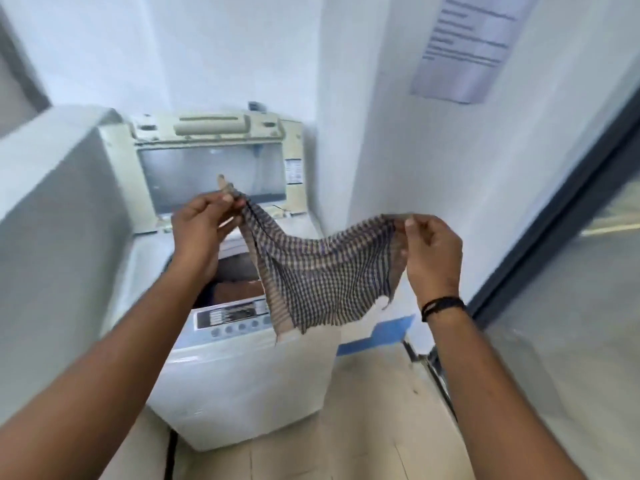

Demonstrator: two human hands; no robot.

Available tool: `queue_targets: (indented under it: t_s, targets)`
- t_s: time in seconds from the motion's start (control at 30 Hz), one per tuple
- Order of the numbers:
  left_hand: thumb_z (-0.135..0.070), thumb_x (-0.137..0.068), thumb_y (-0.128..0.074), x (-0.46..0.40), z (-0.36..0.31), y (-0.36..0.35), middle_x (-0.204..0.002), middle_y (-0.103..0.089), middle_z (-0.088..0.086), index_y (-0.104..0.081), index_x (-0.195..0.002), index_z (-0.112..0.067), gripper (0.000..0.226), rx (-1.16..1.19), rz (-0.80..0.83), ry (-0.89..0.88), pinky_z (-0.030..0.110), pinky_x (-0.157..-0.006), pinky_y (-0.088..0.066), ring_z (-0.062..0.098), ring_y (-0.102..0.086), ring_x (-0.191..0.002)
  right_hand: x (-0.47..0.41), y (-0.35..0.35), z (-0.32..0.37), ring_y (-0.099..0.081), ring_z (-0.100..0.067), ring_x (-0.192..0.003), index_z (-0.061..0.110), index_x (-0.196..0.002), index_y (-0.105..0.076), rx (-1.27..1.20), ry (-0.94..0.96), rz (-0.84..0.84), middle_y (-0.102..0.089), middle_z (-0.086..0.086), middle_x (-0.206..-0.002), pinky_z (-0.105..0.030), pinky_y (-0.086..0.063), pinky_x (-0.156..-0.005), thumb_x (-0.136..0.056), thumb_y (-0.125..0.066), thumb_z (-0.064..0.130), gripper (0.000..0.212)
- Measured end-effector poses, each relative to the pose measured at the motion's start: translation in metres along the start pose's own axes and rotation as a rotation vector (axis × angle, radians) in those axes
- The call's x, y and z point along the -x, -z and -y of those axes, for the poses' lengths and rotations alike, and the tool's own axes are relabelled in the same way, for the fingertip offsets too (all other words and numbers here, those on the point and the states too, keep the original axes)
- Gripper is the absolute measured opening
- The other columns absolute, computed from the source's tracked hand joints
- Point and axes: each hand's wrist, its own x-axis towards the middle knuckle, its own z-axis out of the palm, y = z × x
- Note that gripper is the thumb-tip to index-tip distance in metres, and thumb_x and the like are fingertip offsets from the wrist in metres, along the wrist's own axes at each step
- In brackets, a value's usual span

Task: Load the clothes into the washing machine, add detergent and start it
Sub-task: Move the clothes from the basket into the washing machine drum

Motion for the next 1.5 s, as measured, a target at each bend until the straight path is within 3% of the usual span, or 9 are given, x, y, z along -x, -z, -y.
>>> queue_targets:
  t_s: [0.2, 0.43, 0.73, 0.87, 1.0, 1.13, 1.2, 1.37, 1.5]
  targets:
    - [-0.006, -0.095, -0.062, -0.035, -0.055, 0.047, -0.102, -0.071, 0.014, -0.07, -0.092, -0.012, 0.011, 0.211, -0.116, -0.159, 0.035, -0.086, -0.055, 0.025, -0.068, -0.102, -0.028, -0.103, 0.062, -0.071, -0.013, -0.094, 0.028, -0.095, -0.071, -0.182, 0.166, 0.051, -0.075, 0.008, -0.097, -0.047, -0.06, -0.083, -0.093, -0.057, 0.031, 0.014]
    - [-0.009, -0.099, -0.056, -0.056, -0.044, 0.097, -0.104, -0.072, 0.009, -0.065, -0.096, -0.016, 0.012, 0.284, -0.224, -0.128, 0.034, -0.089, -0.053, 0.022, -0.065, -0.097, -0.042, -0.206, 0.052, -0.071, -0.023, -0.099, 0.032, -0.091, -0.067, -0.319, 0.146, 0.216, -0.076, 0.001, -0.1, -0.058, -0.056, -0.086, -0.092, -0.057, 0.041, 0.013]
    - [-0.015, -0.091, -0.071, -0.072, 0.069, 0.149, -0.093, -0.076, 0.012, -0.072, -0.088, -0.018, 0.004, -0.378, -0.226, 0.352, 0.027, -0.061, -0.052, 0.023, -0.069, -0.082, -0.032, -0.292, -0.068, -0.067, -0.025, -0.089, 0.018, -0.088, -0.066, 0.096, -0.124, 0.548, -0.07, 0.0, -0.087, -0.03, -0.048, -0.076, -0.099, -0.057, 0.025, 0.016]
    - [-0.004, -0.089, -0.07, -0.082, 0.118, 0.156, -0.07, -0.068, 0.013, -0.071, -0.089, 0.0, 0.004, -0.545, -0.223, 0.531, 0.02, -0.045, -0.043, 0.022, -0.06, -0.06, -0.033, -0.309, -0.121, -0.065, -0.032, -0.091, 0.012, -0.087, -0.065, 0.342, -0.208, 0.681, -0.07, -0.011, -0.093, -0.026, -0.038, -0.071, -0.099, -0.053, 0.019, 0.019]
    - [-0.003, -0.084, -0.073, -0.097, 0.148, 0.166, -0.062, -0.067, 0.016, -0.074, -0.078, 0.005, 0.011, -0.704, -0.183, 0.673, 0.022, -0.042, -0.042, 0.023, -0.059, -0.057, -0.044, -0.326, -0.145, -0.062, -0.033, -0.092, 0.01, -0.087, -0.065, 0.477, -0.268, 0.727, -0.07, -0.014, -0.099, -0.026, -0.038, -0.072, -0.098, -0.051, 0.013, 0.018]
    - [-0.006, -0.087, -0.068, -0.13, 0.149, 0.165, -0.076, -0.075, 0.013, -0.076, -0.084, 0.001, 0.011, -0.747, -0.216, 0.639, 0.025, -0.054, -0.047, 0.022, -0.065, -0.067, -0.064, -0.342, -0.142, -0.058, -0.025, -0.082, 0.014, -0.079, -0.063, 0.451, -0.294, 0.651, -0.066, -0.006, -0.088, -0.028, -0.043, -0.074, -0.097, -0.048, 0.011, 0.023]
    - [-0.007, -0.089, -0.067, -0.148, 0.141, 0.158, -0.088, -0.076, 0.008, -0.078, -0.091, -0.015, 0.013, -0.691, -0.229, 0.551, 0.029, -0.062, -0.052, 0.019, -0.066, -0.079, -0.075, -0.351, -0.135, -0.058, -0.02, -0.086, 0.021, -0.081, -0.062, 0.368, -0.3, 0.684, -0.066, 0.001, -0.092, -0.024, -0.042, -0.079, -0.097, -0.048, 0.008, 0.025]
    - [-0.005, -0.094, -0.062, -0.171, 0.121, 0.138, -0.11, -0.061, -0.003, -0.058, -0.119, -0.033, 0.038, -0.571, -0.241, 0.397, 0.035, -0.081, -0.048, 0.014, -0.058, -0.091, -0.092, -0.366, -0.13, -0.06, -0.02, -0.117, 0.019, -0.13, -0.053, 0.263, -0.291, 0.787, -0.064, -0.003, -0.125, -0.029, -0.045, -0.102, -0.094, -0.049, 0.003, 0.04]
    - [-0.009, -0.094, -0.065, -0.155, 0.124, 0.14, -0.107, -0.064, 0.004, -0.055, -0.131, -0.024, 0.042, -0.528, -0.295, 0.425, 0.037, -0.078, -0.05, 0.015, -0.06, -0.09, -0.085, -0.359, -0.134, -0.063, -0.025, -0.114, 0.024, -0.135, -0.051, 0.254, -0.299, 0.799, -0.065, -0.004, -0.126, -0.044, -0.051, -0.101, -0.094, -0.052, 0.009, 0.043]
